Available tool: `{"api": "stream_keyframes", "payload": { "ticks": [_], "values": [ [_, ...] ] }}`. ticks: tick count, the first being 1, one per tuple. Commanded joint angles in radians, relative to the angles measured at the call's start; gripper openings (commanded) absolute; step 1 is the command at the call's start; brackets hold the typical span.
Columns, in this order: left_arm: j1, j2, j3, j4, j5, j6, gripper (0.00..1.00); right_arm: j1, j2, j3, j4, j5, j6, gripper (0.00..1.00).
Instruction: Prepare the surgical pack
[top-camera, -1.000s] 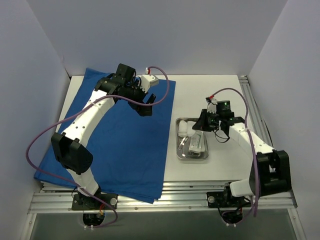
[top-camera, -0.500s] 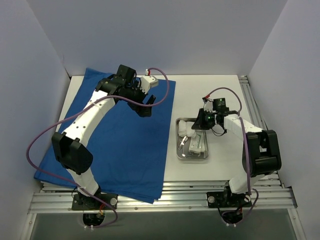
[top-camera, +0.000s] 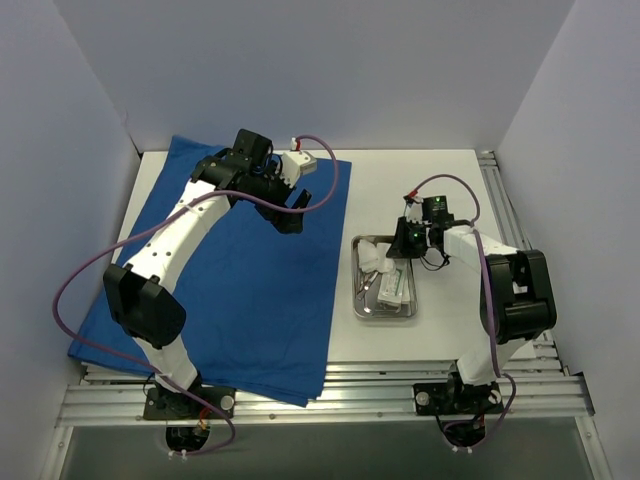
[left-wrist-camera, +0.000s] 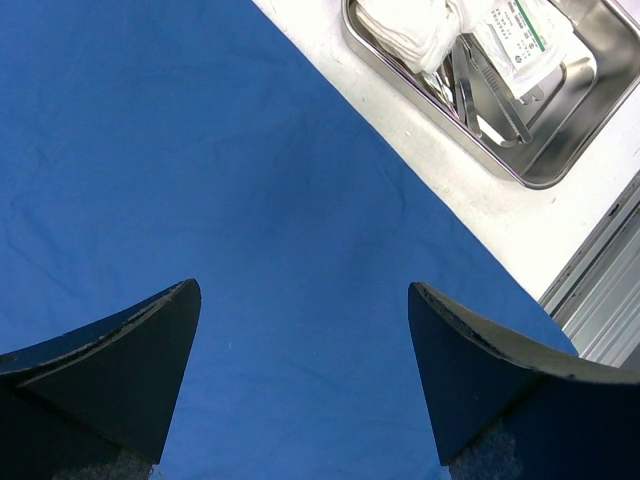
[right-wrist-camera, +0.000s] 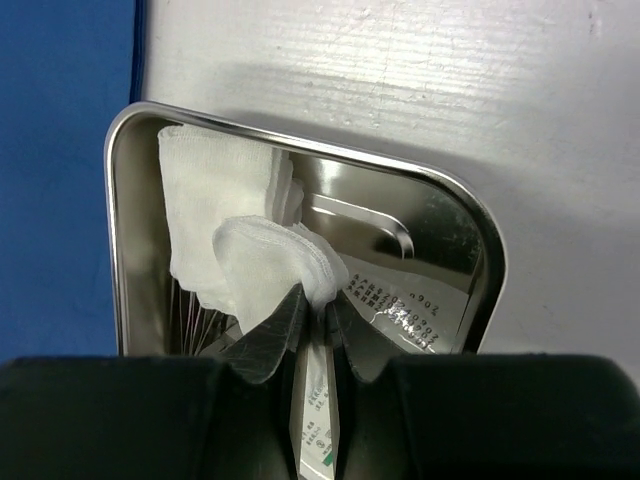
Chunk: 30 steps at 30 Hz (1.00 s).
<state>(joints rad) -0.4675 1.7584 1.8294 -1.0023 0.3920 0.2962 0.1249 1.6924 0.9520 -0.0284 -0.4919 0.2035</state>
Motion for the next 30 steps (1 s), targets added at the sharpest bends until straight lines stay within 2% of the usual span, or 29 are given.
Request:
{"api": "stream_keyframes", "payload": {
  "ticks": [1, 5, 6, 7, 9, 12, 22, 27, 30],
  "values": [
    [0.004, -0.014, 0.014, 0.014, -0.001, 0.009, 0.94, 0.001, -0.007, 0.031, 0.010, 0.036, -0.019, 0.07],
    [0.004, -0.016, 0.016, 0.011, -0.004, 0.012, 0.94, 0.001, -0.002, 0.028, 0.008, 0.064, -0.016, 0.13],
    [0.004, -0.016, 0.016, 0.011, -0.004, 0.014, 0.94, 0.001, -0.005, 0.027, 0.012, 0.064, -0.016, 0.17],
    [0.004, -0.014, 0.016, 0.011, -0.004, 0.014, 0.94, 0.004, -0.007, 0.024, 0.012, 0.064, -0.015, 0.26],
    [0.004, -0.014, 0.016, 0.011, -0.002, 0.014, 0.94, 0.005, -0.014, 0.027, 0.005, 0.064, -0.016, 0.34],
    [0.006, -0.011, 0.014, 0.014, -0.001, 0.012, 0.94, 0.013, -0.036, 0.042, -0.024, 0.075, -0.021, 0.41],
    [0.006, -0.020, 0.013, 0.011, 0.001, 0.012, 0.94, 0.058, -0.229, 0.106, -0.162, 0.248, 0.002, 0.48],
    [0.006, -0.019, 0.016, 0.007, -0.004, 0.014, 0.94, 0.065, -0.312, 0.076, -0.252, 0.410, 0.059, 0.49],
    [0.006, -0.019, 0.018, 0.007, -0.008, 0.011, 0.94, 0.065, -0.338, 0.044, -0.292, 0.449, 0.082, 0.49]
  ]
}}
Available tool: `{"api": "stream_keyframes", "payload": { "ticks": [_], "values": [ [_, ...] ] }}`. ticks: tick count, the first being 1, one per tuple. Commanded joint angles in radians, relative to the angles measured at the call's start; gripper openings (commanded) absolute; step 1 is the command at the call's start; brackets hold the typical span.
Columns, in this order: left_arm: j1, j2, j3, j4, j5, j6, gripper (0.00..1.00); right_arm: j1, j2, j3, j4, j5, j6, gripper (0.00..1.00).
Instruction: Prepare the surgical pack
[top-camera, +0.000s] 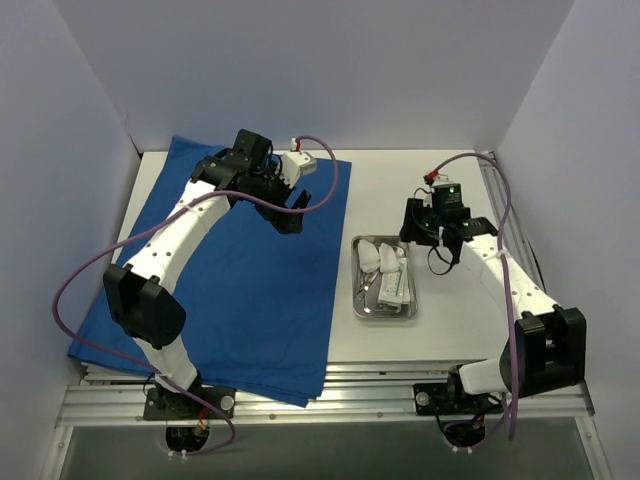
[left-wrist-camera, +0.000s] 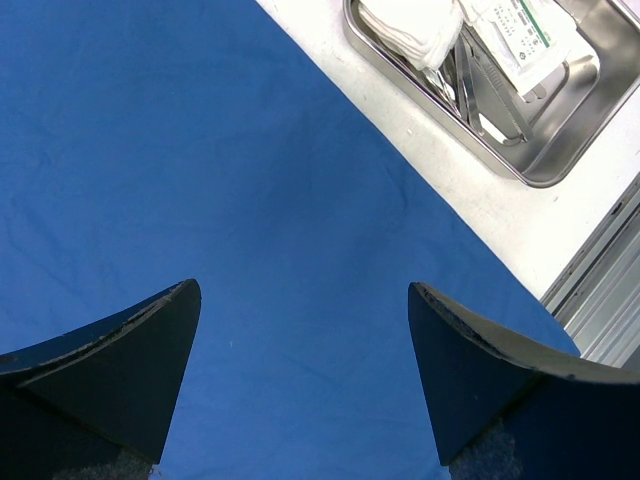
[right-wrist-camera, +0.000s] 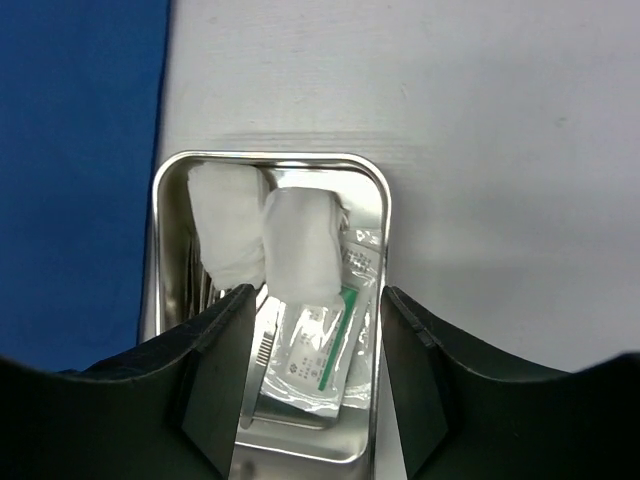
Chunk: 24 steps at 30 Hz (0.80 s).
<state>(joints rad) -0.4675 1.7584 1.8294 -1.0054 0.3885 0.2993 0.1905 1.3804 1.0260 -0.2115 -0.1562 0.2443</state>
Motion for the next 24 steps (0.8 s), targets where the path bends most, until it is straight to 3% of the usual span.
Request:
{"api": "stream_keyframes", "payload": {
  "ticks": [1, 11, 24],
  "values": [
    [0.006, -0.017, 0.018, 0.010, -0.008, 0.008, 0.94, 0.003, -0.027, -0.052, -0.118, 0.115, 0.052, 0.49],
    [0.007, -0.022, 0.001, 0.010, -0.016, 0.006, 0.94, 0.090, -0.012, -0.184, -0.141, 0.150, 0.118, 0.46],
    [0.032, -0.054, -0.036, 0.019, 0.001, 0.012, 0.94, 0.110, 0.140, -0.178, -0.126, 0.231, 0.130, 0.20]
  ]
}}
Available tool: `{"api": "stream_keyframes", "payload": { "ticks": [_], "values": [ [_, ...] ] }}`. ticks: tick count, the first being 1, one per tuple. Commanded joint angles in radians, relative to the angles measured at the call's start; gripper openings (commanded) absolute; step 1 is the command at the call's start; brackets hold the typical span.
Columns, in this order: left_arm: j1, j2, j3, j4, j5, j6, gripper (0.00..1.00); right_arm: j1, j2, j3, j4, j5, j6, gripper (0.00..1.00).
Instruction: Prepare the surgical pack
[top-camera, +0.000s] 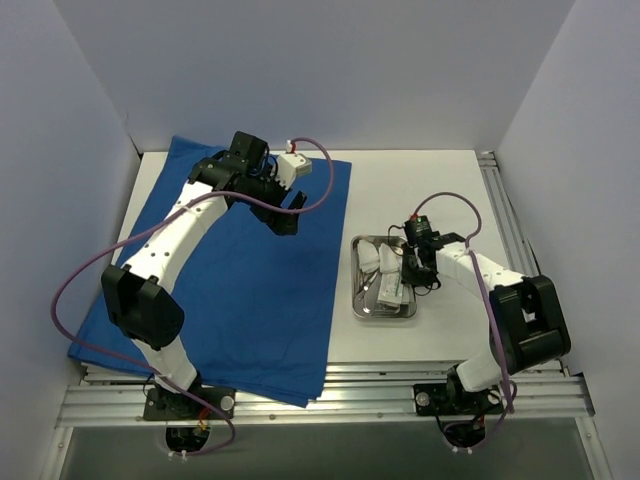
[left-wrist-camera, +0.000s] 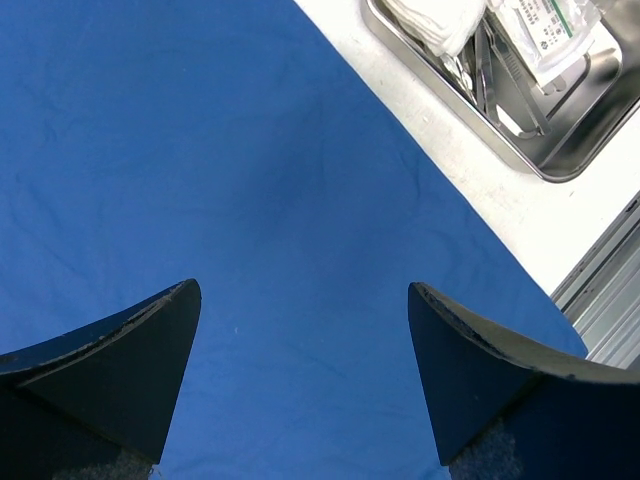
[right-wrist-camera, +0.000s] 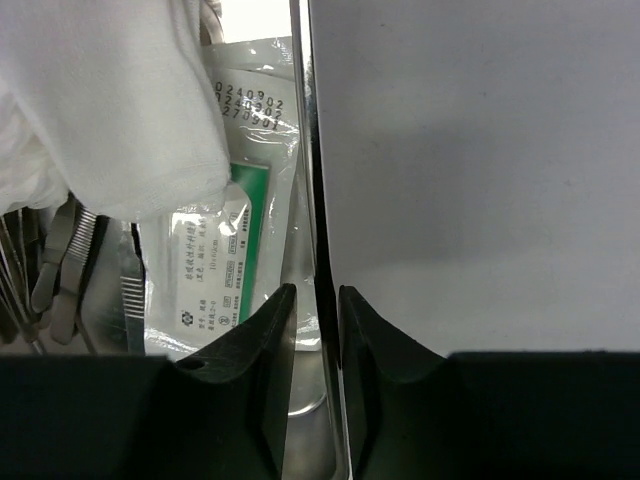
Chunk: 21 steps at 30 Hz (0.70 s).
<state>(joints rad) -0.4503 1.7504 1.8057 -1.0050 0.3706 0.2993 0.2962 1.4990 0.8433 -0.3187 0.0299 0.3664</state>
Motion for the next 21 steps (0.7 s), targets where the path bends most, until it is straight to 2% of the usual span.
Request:
{"api": "stream_keyframes", "payload": {
  "ticks": [1, 5, 19, 21],
  "values": [
    [0.018, -0.049, -0.017, 0.020, 0.025, 0.012, 0.94, 0.004, 0.026, 0.005, -0.011, 0.045, 0.006, 0.19],
    [0.033, -0.052, -0.017, 0.013, 0.031, 0.018, 0.94, 0.003, 0.036, -0.006, 0.023, 0.038, 0.011, 0.15],
    [0.048, -0.055, -0.023, 0.006, 0.042, 0.021, 0.94, -0.032, 0.079, -0.004, 0.079, -0.018, -0.011, 0.13],
    [0.056, -0.054, -0.025, 0.008, 0.042, 0.023, 0.94, -0.034, 0.075, -0.003, 0.079, -0.013, -0.012, 0.10]
  ]
}}
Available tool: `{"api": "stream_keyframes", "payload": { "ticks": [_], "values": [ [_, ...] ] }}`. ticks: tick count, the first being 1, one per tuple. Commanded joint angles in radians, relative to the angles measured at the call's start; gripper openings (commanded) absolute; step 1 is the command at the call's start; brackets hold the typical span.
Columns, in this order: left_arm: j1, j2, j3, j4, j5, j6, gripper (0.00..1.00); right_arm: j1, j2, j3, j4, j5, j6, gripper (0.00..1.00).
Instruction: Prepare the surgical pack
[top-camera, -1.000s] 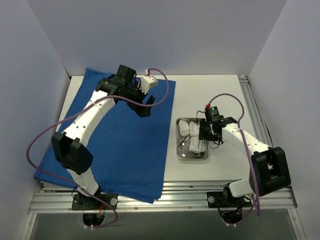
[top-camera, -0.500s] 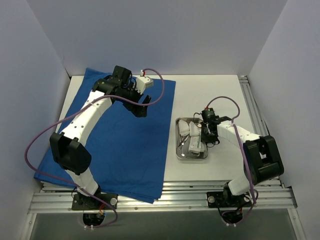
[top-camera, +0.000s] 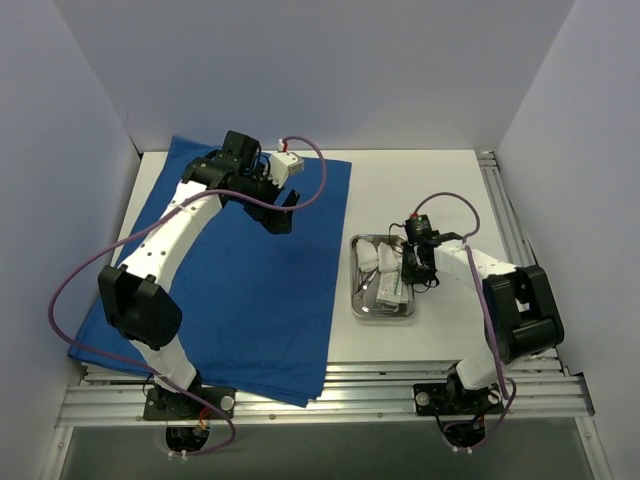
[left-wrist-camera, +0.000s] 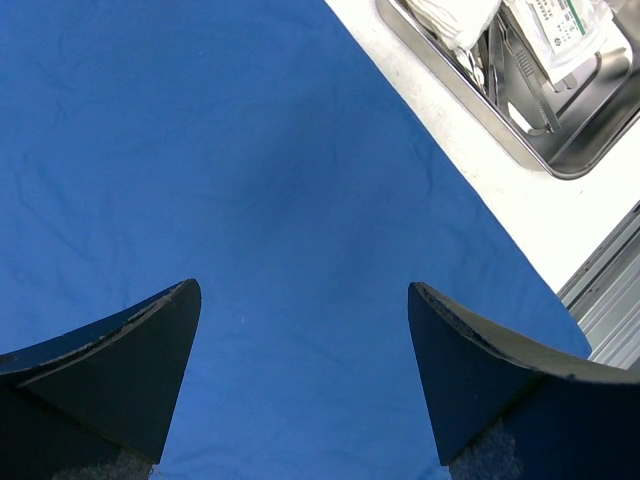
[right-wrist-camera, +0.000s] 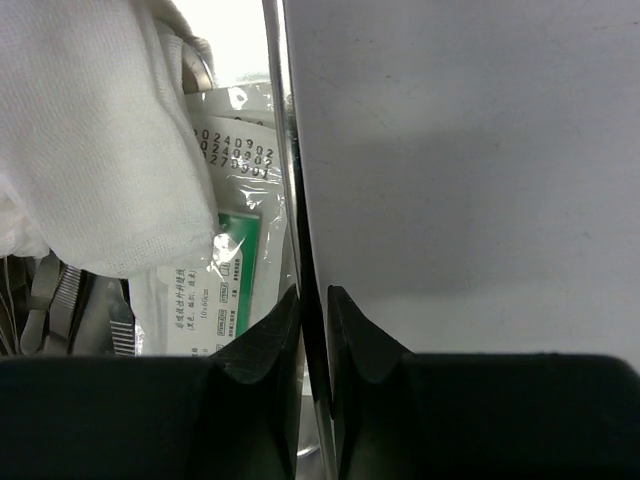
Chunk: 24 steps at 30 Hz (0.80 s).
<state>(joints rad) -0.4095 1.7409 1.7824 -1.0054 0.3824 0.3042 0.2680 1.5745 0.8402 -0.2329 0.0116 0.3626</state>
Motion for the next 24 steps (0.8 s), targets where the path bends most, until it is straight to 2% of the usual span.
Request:
{"api": "stream_keyframes", "payload": {
  "ticks": [1, 4, 16, 24],
  "values": [
    [0.020, -0.043, -0.003, 0.008, 0.030, 0.018, 0.94, -0.006, -0.004, 0.002, -0.006, 0.007, -0.008, 0.08],
    [0.040, -0.034, -0.008, 0.008, 0.023, 0.007, 0.94, -0.006, -0.008, 0.007, -0.009, 0.011, -0.010, 0.00],
    [0.210, -0.001, -0.035, 0.024, -0.005, -0.028, 0.94, -0.041, -0.048, -0.024, 0.088, -0.041, 0.007, 0.00],
    [0.239, 0.000, -0.155, 0.096, -0.142, -0.022, 0.94, -0.085, -0.087, -0.027, 0.167, -0.101, 0.006, 0.00]
  ]
}}
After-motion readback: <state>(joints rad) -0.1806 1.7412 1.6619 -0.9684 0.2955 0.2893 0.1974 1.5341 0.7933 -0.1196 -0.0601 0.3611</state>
